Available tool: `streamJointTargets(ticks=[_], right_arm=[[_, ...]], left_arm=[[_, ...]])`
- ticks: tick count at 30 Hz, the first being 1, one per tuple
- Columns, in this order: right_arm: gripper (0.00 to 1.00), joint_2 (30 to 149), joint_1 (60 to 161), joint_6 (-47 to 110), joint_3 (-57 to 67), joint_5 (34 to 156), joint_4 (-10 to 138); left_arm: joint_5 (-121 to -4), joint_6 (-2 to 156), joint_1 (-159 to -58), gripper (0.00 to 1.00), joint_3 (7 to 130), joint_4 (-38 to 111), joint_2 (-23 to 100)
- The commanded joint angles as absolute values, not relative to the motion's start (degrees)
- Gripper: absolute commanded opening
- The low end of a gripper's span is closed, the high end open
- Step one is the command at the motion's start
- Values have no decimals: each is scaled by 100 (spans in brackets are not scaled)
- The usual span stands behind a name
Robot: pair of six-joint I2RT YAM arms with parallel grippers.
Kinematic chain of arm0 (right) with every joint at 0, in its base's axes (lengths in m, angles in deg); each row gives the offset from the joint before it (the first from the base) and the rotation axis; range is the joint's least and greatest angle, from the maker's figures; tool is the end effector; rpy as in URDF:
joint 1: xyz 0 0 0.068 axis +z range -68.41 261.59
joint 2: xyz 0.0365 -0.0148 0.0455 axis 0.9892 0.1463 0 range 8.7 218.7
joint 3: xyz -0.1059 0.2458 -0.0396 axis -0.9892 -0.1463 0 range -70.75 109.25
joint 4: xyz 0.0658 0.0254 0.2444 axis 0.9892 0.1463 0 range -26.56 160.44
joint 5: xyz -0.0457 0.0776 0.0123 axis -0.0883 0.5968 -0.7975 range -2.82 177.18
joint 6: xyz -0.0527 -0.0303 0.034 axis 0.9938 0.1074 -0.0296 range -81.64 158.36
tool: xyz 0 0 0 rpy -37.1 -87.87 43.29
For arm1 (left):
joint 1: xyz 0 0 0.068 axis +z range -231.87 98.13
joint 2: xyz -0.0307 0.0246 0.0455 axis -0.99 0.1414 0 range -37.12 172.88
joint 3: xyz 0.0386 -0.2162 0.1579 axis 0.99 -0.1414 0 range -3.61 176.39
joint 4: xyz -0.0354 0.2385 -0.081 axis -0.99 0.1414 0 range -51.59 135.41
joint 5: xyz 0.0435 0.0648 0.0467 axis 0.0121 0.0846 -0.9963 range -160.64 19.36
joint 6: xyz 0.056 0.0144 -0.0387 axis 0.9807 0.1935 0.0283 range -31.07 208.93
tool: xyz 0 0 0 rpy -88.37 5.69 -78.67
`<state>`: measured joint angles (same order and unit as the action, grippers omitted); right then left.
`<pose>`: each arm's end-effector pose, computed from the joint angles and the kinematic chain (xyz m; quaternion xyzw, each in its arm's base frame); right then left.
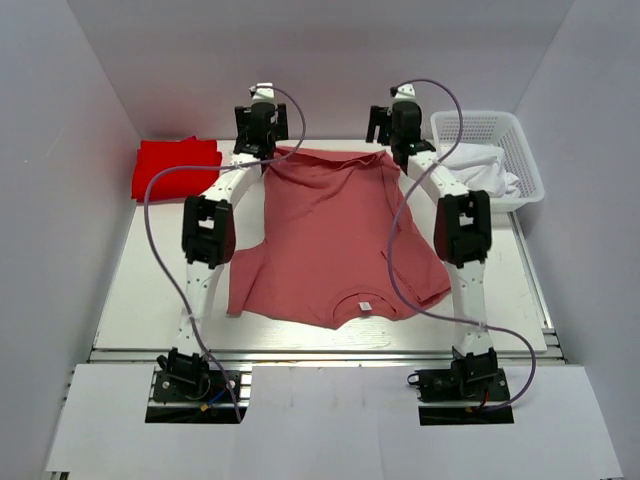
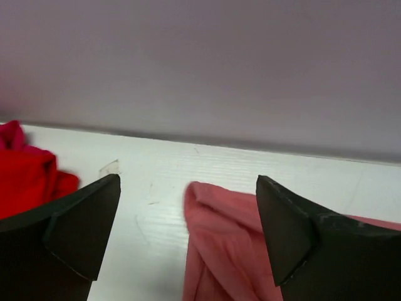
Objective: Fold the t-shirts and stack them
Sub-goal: Flatten out the tshirt
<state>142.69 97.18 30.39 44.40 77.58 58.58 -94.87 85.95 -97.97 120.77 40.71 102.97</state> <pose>0.5532 0.1447 0.2505 -0.0007 0.7868 0.0607 0.6142 0.5685 -0.1399 0.2361 -0.0322 0.7999 0.0722 0.5949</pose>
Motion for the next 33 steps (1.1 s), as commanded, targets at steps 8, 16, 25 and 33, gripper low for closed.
streamJointTargets(ticks=[8, 16, 25, 33], right_arm=[[89, 13012, 9573, 2896, 3791, 8918, 6661], [91, 11349, 9644, 2720, 1847, 9437, 7609], [91, 10767, 9723, 2378, 1039, 8947, 7689], [91, 11565, 9793, 2228, 1230, 9517, 7645]], left_arm=[[-8577, 8172, -9523, 100, 11242, 3990, 9157], [-6961, 8182, -9760, 100, 10292, 4868, 8628], [-6386, 7445, -10129, 100, 8240, 5221, 7700], [-6387, 6573, -10832, 100, 5450, 4939, 5694]])
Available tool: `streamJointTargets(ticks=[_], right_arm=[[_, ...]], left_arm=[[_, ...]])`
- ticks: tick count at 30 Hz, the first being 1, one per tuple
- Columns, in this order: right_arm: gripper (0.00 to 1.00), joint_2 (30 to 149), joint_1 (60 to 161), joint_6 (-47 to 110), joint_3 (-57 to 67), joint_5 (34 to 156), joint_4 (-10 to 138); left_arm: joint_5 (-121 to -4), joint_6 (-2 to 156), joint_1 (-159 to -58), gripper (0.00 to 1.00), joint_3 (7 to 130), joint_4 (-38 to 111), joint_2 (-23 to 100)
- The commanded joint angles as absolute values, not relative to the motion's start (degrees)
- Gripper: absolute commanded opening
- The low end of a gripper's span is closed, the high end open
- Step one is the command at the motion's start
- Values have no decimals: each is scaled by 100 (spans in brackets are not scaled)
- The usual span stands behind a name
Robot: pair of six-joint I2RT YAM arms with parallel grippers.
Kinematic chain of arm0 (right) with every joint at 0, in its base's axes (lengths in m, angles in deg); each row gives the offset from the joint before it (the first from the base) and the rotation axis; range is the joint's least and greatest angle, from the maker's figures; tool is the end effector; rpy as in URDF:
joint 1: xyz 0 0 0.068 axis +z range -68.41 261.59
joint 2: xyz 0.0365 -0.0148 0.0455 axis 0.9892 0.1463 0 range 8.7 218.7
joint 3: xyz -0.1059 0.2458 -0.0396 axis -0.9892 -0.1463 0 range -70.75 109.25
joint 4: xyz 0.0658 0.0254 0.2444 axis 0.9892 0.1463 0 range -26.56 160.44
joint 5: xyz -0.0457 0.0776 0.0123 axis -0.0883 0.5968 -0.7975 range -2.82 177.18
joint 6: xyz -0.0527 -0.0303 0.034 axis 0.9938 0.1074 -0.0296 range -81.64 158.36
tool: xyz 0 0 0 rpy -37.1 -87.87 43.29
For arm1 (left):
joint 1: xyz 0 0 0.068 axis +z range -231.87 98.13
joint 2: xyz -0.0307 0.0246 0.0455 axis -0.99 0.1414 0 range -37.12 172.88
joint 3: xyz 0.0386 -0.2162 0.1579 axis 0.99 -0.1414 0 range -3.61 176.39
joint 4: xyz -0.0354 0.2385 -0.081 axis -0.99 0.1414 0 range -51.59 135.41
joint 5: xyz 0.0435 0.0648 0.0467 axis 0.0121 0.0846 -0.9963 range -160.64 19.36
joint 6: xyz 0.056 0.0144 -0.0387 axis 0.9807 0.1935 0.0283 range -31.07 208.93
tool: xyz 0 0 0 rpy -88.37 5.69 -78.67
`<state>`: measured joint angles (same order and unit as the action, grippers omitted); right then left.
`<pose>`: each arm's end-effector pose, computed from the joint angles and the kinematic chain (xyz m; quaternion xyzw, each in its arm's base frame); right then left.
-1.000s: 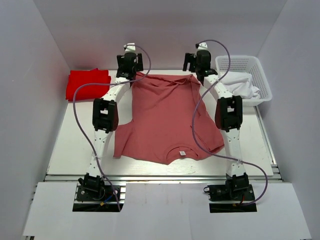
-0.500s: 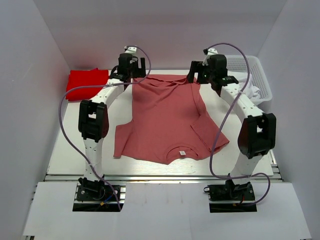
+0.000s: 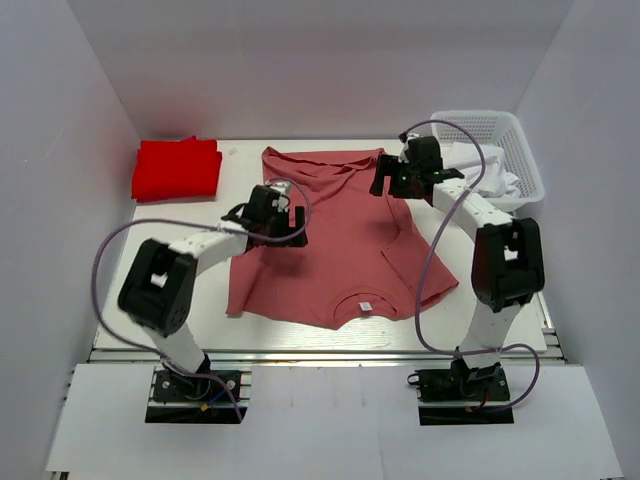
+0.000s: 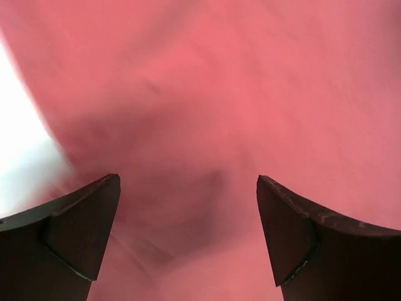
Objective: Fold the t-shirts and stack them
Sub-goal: Flatten out the tshirt
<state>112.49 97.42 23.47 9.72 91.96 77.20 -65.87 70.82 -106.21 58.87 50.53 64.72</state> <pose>0.4106 0.1214 0.2501 -0.0259 0.8943 0.1539 0.4194 0.3412 -0.1595 0.1634 0.0649 0.9411 -0.1560 0.2930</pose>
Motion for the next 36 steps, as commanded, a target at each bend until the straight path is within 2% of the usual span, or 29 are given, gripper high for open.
streamJointTargets(ticks=[1, 5, 9, 14, 19, 20, 25, 26, 30, 36], right_arm=[[91, 11749, 9819, 2193, 1326, 9553, 7688], [91, 12181, 9794, 2035, 1415, 9536, 7706], [91, 12480, 9811, 1929, 1389, 9588, 7706], [91, 12401, 9793, 1824, 1012, 9351, 7759], [91, 12069, 9784, 1457, 274, 9080, 8005], [91, 11980, 9793, 1393, -223, 9087, 7936], [91, 10917, 9899, 1112, -1483, 9368, 7628], [91, 10437, 9977, 1164, -1807, 9491, 7653], [91, 9757, 10380, 1314, -2817, 9720, 8223], [91, 9334, 11110, 1927, -3225, 10703, 8182]], left_arm=[[-6387, 6503, -10937, 100, 5109, 4939, 5371], [-6712, 6081, -11096, 100, 4632, 5387, 4779], [-6827, 5958, -11158, 100, 4166, 5213, 4454], [-6914, 5730, -11158, 100, 4104, 5431, 4822], [-8249, 5229, -11026, 100, 4604, 6545, 5322], [-8694, 5228, -11026, 100, 4787, 6617, 5489], [-8989, 5394, -10868, 100, 5754, 6618, 6429], [-9041, 5473, -10868, 100, 6243, 6696, 6657], [-9278, 5834, -10745, 100, 7880, 7328, 7922], [-8542, 6642, -10569, 100, 10200, 6988, 9643]])
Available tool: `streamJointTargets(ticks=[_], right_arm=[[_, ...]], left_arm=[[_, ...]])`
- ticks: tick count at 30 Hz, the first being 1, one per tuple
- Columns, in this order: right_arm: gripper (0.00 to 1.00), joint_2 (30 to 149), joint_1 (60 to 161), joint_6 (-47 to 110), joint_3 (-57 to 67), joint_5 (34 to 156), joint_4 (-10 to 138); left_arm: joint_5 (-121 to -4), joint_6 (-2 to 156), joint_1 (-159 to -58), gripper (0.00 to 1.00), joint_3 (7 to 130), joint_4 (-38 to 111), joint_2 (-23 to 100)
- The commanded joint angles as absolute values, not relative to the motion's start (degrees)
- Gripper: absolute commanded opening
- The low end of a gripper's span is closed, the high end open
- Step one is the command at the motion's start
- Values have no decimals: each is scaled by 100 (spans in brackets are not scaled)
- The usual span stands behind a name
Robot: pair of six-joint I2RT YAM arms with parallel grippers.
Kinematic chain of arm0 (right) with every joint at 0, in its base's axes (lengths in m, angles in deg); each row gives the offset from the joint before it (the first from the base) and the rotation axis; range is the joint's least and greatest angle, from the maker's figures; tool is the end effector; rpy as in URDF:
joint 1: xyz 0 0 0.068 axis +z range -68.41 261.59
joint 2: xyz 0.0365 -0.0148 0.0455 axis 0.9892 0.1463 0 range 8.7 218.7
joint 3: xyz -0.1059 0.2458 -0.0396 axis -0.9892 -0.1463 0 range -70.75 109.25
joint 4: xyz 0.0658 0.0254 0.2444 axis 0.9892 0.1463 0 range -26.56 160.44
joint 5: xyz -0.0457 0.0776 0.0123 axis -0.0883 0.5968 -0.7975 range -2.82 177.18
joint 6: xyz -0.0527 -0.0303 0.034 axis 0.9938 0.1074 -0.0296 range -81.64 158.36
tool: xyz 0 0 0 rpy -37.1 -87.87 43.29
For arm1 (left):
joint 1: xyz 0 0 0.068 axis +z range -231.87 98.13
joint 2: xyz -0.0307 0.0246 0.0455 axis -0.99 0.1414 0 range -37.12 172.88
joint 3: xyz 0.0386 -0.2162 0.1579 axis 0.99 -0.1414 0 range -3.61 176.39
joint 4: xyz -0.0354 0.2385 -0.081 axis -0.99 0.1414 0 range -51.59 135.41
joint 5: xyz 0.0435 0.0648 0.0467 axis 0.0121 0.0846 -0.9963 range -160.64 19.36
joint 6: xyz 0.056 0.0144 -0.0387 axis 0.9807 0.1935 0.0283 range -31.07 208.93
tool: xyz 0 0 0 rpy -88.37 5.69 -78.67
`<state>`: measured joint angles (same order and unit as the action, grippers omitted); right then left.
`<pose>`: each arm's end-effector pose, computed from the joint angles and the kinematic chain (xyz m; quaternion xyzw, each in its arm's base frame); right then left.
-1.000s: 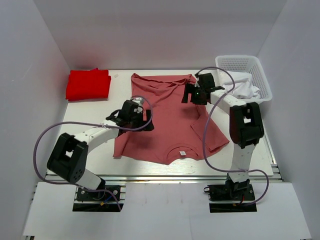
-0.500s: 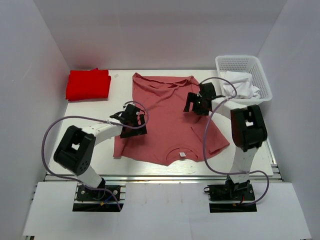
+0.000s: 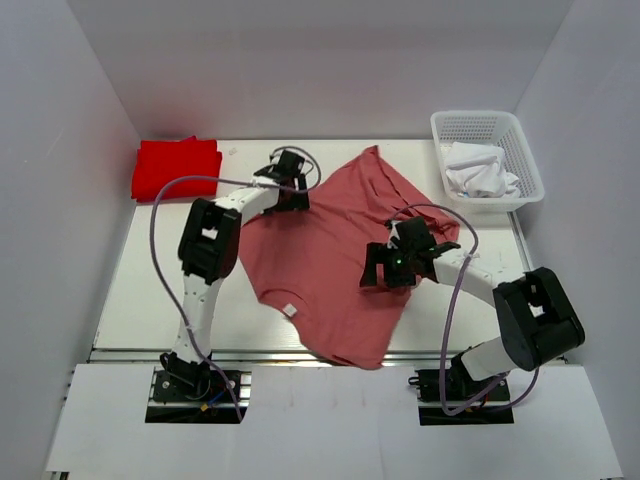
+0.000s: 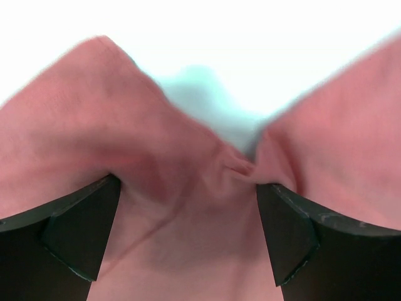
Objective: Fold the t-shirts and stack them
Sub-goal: Flatten out the tshirt
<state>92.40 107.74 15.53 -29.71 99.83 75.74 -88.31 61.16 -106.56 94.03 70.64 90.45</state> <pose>0.2465 0.1349 0.1510 -0.0606 0.9464 0.2196 0.2288 0.4388 -0.1828 0.1413 -0.0628 0.9578 0.0286 0.2792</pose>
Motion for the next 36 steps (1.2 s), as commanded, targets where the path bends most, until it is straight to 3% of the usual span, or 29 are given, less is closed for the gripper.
streamJointTargets(ticks=[1, 4, 8, 13, 19, 26, 31, 36], right_arm=[[91, 9325, 11312, 2181, -3191, 10800, 8146], [91, 9536, 11752, 2542, -2937, 11205, 7831], [91, 10115, 12280, 2913, -2244, 11556, 7593], [91, 11002, 12702, 3177, -1338, 11699, 7398], [91, 10759, 12685, 2914, -914, 11331, 7126], [91, 10399, 12387, 2369, -44, 8968, 8312], [91, 10029, 11579, 1912, -368, 8341, 8313], [91, 10027, 10762, 1788, -326, 7641, 8811]], left_arm=[[-8349, 6747, -10508, 100, 10612, 7083, 9900], [-7753, 7275, -10507, 100, 12578, 7154, 10917], [-7179, 7636, -10507, 100, 13620, 6795, 11711], [-7143, 7794, -10507, 100, 13393, 6144, 11651], [-7599, 7909, -10507, 100, 13394, 6020, 11310], [-8408, 8049, -10507, 100, 11813, 5678, 9544], [-9067, 7857, -10507, 100, 10373, 5985, 8400], [-8684, 7234, -10507, 100, 8100, 5470, 7286]])
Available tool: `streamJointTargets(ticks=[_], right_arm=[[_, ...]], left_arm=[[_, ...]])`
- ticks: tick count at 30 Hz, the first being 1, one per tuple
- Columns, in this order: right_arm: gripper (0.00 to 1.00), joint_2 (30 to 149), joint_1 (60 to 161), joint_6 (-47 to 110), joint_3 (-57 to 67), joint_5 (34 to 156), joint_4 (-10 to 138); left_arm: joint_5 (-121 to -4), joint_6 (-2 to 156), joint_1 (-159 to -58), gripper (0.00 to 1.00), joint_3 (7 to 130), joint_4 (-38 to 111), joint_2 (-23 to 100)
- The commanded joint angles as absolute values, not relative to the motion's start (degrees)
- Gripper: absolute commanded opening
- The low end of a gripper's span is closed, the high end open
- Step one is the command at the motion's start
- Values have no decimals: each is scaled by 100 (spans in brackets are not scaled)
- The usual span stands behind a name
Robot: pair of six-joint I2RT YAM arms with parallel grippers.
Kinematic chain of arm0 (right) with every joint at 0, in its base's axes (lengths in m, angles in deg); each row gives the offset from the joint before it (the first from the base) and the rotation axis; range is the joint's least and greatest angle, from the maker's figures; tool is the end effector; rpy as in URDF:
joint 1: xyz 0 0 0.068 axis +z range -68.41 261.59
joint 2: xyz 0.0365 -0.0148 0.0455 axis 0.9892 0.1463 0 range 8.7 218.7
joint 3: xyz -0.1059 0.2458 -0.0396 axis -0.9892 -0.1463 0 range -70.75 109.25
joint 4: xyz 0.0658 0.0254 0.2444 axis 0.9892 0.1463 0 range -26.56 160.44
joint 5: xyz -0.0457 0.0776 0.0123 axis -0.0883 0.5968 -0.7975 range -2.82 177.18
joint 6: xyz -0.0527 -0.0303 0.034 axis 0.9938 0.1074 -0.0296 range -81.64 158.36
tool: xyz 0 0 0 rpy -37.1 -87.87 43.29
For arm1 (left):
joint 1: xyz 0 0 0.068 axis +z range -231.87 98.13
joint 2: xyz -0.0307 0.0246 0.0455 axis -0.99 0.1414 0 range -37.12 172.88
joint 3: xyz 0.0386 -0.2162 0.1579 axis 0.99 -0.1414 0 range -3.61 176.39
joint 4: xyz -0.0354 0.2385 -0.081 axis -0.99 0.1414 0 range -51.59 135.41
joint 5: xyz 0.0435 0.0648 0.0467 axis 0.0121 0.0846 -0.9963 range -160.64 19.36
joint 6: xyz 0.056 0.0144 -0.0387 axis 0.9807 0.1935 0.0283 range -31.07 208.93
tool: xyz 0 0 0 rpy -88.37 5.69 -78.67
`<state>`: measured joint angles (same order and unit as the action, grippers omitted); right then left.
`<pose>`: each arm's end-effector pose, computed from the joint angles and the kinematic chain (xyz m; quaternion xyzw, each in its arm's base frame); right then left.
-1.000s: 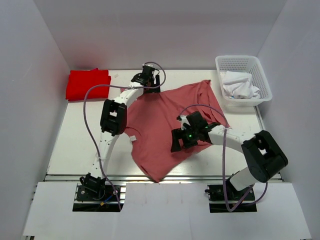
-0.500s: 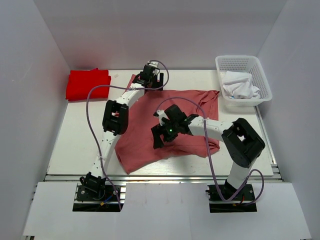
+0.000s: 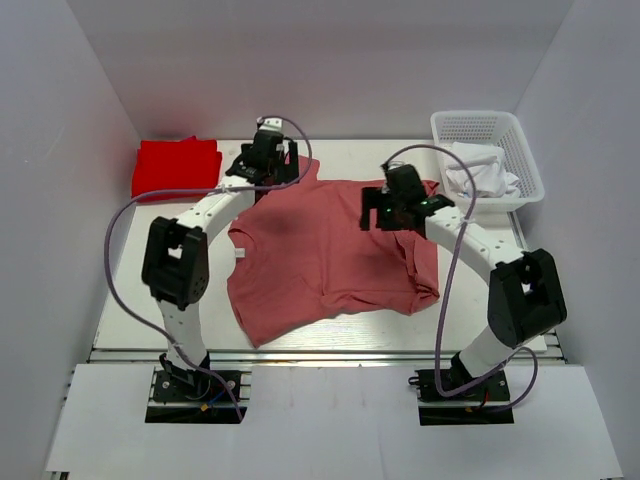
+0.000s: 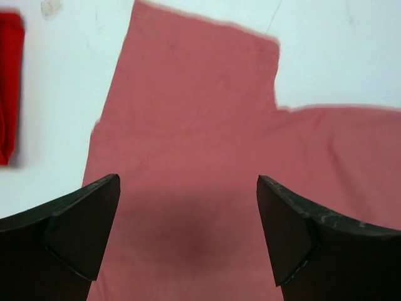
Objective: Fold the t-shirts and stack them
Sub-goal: Flatten out the tshirt
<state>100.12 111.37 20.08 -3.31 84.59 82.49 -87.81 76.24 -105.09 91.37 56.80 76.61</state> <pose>0.3165 0.1782 0.2443 -0.0829 0.9132 0.1433 0.3724 0.4400 -0.1706 0.2562 0.0150 0.8878 -0.0086 0.4599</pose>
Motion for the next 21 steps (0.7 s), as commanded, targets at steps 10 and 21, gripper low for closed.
streamJointTargets(ticks=[10, 21], right_arm=[[91, 11327, 9759, 1173, 500, 5626, 10025], [89, 12384, 9363, 1314, 1196, 5932, 9842]], left_arm=[[-8128, 6652, -10507, 100, 7329, 5678, 7880], [-8909, 6485, -10236, 100, 6724, 6108, 7995]])
